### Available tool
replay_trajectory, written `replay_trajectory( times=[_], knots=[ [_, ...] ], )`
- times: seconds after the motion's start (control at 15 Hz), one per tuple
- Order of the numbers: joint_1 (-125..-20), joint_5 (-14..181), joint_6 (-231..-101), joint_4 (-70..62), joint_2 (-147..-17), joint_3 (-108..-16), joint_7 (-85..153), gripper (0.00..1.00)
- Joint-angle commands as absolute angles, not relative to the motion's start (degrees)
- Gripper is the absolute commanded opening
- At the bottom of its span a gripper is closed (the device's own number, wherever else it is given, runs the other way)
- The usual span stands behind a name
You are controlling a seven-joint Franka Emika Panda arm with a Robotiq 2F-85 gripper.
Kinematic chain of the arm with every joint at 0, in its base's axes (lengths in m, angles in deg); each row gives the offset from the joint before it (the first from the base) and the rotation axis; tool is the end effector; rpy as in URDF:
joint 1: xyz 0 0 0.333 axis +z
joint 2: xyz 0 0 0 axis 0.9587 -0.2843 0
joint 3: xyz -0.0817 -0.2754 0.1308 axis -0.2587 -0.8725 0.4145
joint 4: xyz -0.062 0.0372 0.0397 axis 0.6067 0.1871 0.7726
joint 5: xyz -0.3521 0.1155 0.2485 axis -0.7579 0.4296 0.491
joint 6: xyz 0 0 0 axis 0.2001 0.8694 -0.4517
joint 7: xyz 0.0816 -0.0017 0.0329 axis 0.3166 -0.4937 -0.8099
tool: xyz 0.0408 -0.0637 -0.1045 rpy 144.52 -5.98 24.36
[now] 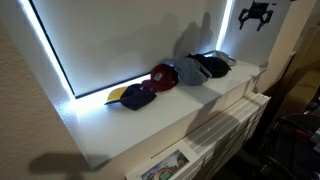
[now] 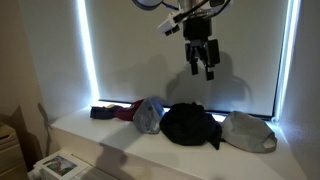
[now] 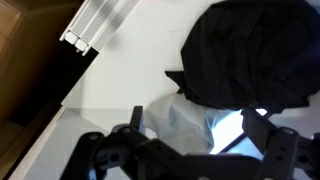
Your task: Move the black cloth on the window sill to the right
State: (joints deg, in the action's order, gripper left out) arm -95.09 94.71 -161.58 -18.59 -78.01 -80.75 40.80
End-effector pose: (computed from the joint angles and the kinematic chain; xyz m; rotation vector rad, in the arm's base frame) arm 0.4975 -0.4628 0.3772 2.6995 -1.5421 0.3093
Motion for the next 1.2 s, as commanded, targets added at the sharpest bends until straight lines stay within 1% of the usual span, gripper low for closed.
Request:
replay_trajectory(
  times=[0.0, 0.27, 0.53, 0.6, 0.73, 0.93, 1.13],
  knots=[
    [-96.5, 101.4, -165.5, -9.5, -88.4, -78.9, 46.2, 1.00],
    [-99.9, 107.7, -156.3, 2.0, -99.3, -75.1, 44.6, 1.00],
    [-102.1, 107.1, -147.6, 10.5, -107.1, -73.2, 45.3, 1.00],
    [-100.5, 106.2, -152.4, 5.0, -103.7, -74.0, 45.5, 1.00],
    [-101.2, 106.1, -150.2, 8.1, -106.4, -73.7, 45.5, 1.00],
    [-101.2, 106.1, -150.9, 9.1, -107.1, -73.7, 46.1, 1.00],
    [-100.6, 104.8, -148.3, 14.9, -113.5, -74.1, 51.3, 1.00]
  ],
)
